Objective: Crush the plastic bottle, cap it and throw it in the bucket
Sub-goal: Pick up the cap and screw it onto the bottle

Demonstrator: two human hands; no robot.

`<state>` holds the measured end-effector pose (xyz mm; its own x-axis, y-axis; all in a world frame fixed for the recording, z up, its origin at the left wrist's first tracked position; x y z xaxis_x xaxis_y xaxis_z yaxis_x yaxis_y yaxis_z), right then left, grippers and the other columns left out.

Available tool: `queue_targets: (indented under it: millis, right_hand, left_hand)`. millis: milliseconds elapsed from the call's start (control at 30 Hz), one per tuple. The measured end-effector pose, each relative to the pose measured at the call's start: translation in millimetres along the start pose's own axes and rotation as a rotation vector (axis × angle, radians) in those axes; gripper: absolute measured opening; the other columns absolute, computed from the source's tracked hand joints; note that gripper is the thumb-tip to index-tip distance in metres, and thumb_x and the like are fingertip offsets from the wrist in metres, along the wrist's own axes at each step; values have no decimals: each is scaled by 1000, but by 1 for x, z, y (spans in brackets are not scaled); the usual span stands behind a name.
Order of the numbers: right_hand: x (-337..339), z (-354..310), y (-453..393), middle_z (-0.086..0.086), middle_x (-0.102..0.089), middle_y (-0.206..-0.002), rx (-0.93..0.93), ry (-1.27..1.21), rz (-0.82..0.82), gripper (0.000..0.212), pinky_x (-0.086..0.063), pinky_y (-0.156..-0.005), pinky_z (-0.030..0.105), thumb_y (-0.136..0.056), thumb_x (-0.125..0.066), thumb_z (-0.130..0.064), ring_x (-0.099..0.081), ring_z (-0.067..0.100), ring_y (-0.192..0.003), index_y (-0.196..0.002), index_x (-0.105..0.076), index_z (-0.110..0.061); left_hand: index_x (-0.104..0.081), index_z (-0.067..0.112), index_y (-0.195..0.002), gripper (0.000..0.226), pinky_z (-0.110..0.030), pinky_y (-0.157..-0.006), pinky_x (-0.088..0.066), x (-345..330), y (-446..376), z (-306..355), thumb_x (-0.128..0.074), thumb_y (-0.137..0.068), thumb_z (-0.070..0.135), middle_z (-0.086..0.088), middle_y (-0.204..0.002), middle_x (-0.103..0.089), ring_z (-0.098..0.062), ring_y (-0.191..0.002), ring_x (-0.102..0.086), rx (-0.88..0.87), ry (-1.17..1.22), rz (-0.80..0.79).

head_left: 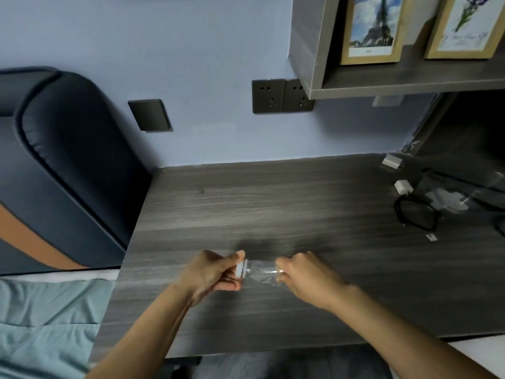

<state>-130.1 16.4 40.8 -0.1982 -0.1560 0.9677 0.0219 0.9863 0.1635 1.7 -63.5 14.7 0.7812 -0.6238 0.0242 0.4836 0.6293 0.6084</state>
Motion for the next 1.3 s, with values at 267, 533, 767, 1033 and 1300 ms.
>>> queue_targets:
  millis: [267,533,767,1033,1300]
  right_hand:
    - [-6,15,-2,9,-75,-89,-8,-279,-37,15,-53,-70,31,-85,-61,-26,-68,23,-82,-88,-64,-12]
    - [-19,18,0,4,-76,-86,-16,-466,-119,8,-49,-69,20,-82,-66,-22,-64,5,-70,-85,-67,-15]
    - [-10,16,-4,6,-76,-92,-15,-390,-71,12,-56,-77,32,-84,-63,-24,-69,18,-84,-89,-66,-13]
    - [-13,17,0,9,-75,-89,3,-563,-210,13,-54,-77,31,-83,-65,-21,-66,11,-74,-90,-67,-10]
    - [-29,26,6,-16,-69,-78,-122,-911,-250,30,-49,-71,9,-70,-79,-26,-63,-8,-73,-89,-59,-37]
  left_hand:
    - [-66,-8,-97,19,-10,-64,-54,-12,13,26,-63,-79,-4,-17,-84,-67,-3,-66,-66,-325,-223,-157]
    - [-66,5,-105,36,-13,-80,-53,-12,16,25,-70,-72,-6,5,-89,-73,-2,-85,-68,-433,-358,-169]
    - [-65,-1,-97,18,-14,-65,-56,-14,8,20,-62,-83,10,-4,-82,-69,-6,-69,-68,-236,-239,-208]
    - [-67,3,-76,7,-15,-74,-45,-19,16,32,-63,-81,5,-6,-75,-62,-9,-74,-59,-484,-365,-250]
    - [-67,-3,-100,20,-11,-63,-53,-11,8,23,-60,-82,3,-12,-76,-64,-6,-62,-61,-405,-157,-69]
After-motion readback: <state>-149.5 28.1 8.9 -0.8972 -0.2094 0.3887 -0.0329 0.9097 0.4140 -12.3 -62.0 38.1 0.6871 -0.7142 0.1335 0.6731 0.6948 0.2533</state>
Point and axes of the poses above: each hand's wrist, its own y-axis away from the middle knuckle, its own x-axis out of the back of the hand, z = x × y, the point moved 8 cm from there along -y, towards the middle knuckle
